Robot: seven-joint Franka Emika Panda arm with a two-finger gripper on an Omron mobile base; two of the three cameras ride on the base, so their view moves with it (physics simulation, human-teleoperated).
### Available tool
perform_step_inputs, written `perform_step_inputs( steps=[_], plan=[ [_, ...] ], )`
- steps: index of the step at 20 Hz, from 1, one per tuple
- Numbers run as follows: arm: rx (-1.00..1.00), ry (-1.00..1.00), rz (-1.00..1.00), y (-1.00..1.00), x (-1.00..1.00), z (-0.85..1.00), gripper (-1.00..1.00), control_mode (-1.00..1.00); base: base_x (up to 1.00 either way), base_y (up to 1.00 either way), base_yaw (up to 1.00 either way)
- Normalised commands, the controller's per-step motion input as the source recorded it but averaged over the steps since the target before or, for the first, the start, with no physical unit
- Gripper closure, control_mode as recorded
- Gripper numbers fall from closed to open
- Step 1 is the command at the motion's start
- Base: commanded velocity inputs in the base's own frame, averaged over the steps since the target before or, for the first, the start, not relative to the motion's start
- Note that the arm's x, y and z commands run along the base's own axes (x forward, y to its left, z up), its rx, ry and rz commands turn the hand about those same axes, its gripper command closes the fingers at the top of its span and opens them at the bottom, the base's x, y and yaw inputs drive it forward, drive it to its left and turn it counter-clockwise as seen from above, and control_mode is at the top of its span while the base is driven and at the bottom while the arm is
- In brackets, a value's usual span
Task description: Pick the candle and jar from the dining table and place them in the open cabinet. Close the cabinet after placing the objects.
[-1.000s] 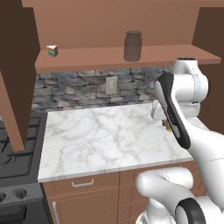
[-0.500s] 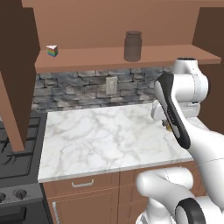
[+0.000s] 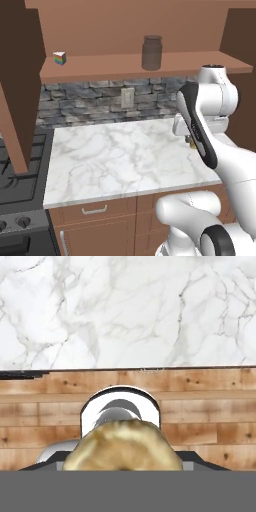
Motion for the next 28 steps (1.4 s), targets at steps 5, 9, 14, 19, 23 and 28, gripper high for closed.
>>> perform_step_inputs(
  steps=[5, 9, 14, 19, 23, 28],
  plan=[
    [0.00, 0.00, 0.00, -0.18, 0.08, 0.32, 1.00, -1.00, 0.00, 0.00, 0.00],
    [0.00, 0.00, 0.00, -0.11, 0.08, 0.29, 1.00, -1.00, 0.00, 0.00, 0.00],
    [0.00, -0.05, 0.00, -0.15, 0.00, 0.29, 1.00, -1.00, 0.00, 0.00, 0.00],
    [0.00, -0.04, 0.00, -0.05, 0.00, 0.39, 1.00, -1.00, 0.00, 0.00, 0.00],
    [0.00, -0.03, 0.00, -0.04, 0.00, 0.42, 1.00, -1.00, 0.00, 0.00, 0.00],
    [0.00, 0.00, 0.00, -0.03, 0.04, 0.36, 1.00, -1.00, 0.00, 0.00, 0.00]
  ],
)
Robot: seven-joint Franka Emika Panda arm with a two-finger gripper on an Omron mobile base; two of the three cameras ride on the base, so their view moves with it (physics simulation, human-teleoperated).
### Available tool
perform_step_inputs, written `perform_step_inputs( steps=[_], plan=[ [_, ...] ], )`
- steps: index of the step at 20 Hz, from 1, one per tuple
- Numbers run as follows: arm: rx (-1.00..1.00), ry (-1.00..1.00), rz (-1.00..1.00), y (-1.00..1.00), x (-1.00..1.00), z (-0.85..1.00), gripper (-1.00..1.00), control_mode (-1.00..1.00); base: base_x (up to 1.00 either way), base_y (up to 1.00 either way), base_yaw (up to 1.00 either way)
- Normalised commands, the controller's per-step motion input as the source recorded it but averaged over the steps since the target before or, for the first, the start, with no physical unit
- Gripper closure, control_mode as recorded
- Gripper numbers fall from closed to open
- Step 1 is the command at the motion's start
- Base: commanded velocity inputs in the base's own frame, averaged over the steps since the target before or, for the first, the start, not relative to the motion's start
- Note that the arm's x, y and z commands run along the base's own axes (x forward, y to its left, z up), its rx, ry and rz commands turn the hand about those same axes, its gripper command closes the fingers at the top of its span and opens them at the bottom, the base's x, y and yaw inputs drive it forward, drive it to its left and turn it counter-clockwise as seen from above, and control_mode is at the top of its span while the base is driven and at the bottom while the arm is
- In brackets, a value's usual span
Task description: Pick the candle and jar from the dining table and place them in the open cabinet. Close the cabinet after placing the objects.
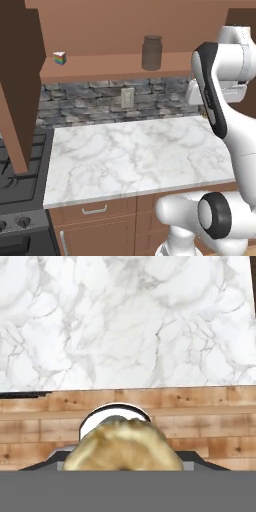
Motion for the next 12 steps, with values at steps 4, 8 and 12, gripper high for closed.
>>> perform_step_inputs(
  steps=[4, 8, 12],
  plan=[
    [0.00, 0.00, 0.00, -0.08, 0.28, 0.43, 1.00, -1.00, 0.00, 0.00, 0.00],
    [0.00, -0.08, 0.00, -0.12, 0.34, 0.32, 1.00, -1.00, 0.00, 0.00, 0.00],
    [0.00, -0.20, 0.00, -0.08, 0.19, 0.25, 1.00, -1.00, 0.00, 0.00, 0.00]
  ],
)
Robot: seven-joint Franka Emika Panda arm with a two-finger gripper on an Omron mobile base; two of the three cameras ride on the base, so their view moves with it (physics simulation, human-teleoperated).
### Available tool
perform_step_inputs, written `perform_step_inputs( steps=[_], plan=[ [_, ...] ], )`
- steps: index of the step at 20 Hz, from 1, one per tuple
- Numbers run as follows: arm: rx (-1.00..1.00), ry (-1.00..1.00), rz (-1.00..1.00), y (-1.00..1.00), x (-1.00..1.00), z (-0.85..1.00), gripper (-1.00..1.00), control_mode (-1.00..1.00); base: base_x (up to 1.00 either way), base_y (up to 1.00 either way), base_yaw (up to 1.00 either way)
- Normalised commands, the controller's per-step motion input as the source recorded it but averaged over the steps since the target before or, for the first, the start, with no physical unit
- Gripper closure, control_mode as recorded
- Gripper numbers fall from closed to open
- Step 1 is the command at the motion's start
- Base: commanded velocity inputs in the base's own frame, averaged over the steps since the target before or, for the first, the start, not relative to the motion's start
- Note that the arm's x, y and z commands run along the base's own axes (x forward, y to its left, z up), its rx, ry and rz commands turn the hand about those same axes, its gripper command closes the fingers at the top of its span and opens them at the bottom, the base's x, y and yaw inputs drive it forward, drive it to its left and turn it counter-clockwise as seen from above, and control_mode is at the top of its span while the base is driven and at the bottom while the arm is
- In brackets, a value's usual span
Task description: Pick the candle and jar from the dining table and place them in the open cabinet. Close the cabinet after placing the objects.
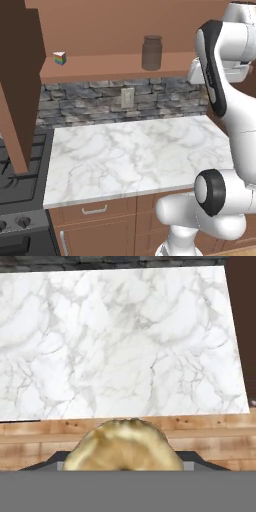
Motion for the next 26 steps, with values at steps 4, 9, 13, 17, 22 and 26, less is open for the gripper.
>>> perform_step_inputs(
  steps=[4, 9, 13, 17, 22, 26],
  plan=[
    [0.00, -0.22, 0.00, -0.01, 0.18, 0.08, 1.00, -1.00, 0.00, 0.00, 0.00],
    [0.00, -0.06, -0.02, -0.01, 0.40, 0.03, 1.00, -1.00, 0.00, 0.00, 0.00],
    [0.00, 0.00, -0.02, -0.01, 0.55, 0.03, 1.00, -1.00, 0.00, 0.00, 0.00],
    [0.01, 0.00, -0.01, -0.15, 0.47, 0.08, 1.00, -1.00, 0.00, 0.00, 0.00],
    [0.01, 0.00, 0.00, -0.21, 0.30, 0.14, 1.00, -1.00, 0.00, 0.00, 0.00],
    [0.00, 0.00, 0.00, -0.17, 0.25, 0.08, 1.00, -1.00, 0.00, 0.00, 0.00]
  ],
)
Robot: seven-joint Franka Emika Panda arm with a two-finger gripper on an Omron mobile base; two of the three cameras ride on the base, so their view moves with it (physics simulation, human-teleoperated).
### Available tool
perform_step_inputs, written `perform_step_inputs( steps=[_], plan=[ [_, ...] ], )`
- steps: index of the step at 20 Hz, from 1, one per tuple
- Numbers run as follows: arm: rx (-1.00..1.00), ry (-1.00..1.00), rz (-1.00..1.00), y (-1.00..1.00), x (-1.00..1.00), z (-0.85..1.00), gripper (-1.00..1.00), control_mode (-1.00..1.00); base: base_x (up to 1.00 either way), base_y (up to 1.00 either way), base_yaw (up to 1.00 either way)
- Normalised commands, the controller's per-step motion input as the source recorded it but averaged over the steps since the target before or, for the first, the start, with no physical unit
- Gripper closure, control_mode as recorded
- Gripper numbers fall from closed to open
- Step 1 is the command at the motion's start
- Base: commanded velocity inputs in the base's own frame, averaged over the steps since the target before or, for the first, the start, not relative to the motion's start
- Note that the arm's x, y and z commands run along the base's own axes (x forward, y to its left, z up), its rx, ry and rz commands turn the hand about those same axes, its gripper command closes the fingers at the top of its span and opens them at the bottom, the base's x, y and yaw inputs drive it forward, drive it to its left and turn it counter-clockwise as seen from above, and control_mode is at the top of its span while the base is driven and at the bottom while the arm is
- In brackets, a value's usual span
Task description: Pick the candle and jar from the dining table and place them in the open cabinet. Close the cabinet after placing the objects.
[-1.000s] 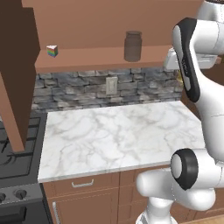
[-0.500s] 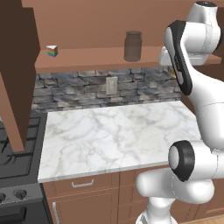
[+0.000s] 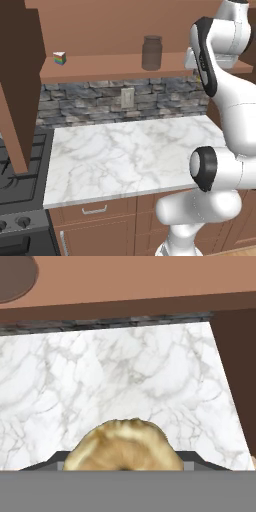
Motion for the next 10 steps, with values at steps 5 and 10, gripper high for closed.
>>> perform_step_inputs(
  steps=[5, 10],
  plan=[
    [0.00, 0.00, 0.00, -0.04, 0.12, 0.01, 1.00, -1.00, 0.00, 0.00, 0.00],
    [0.00, 0.00, 0.00, 0.00, 0.29, 0.00, 1.00, -1.00, 0.00, 0.00, 0.00]
  ],
)
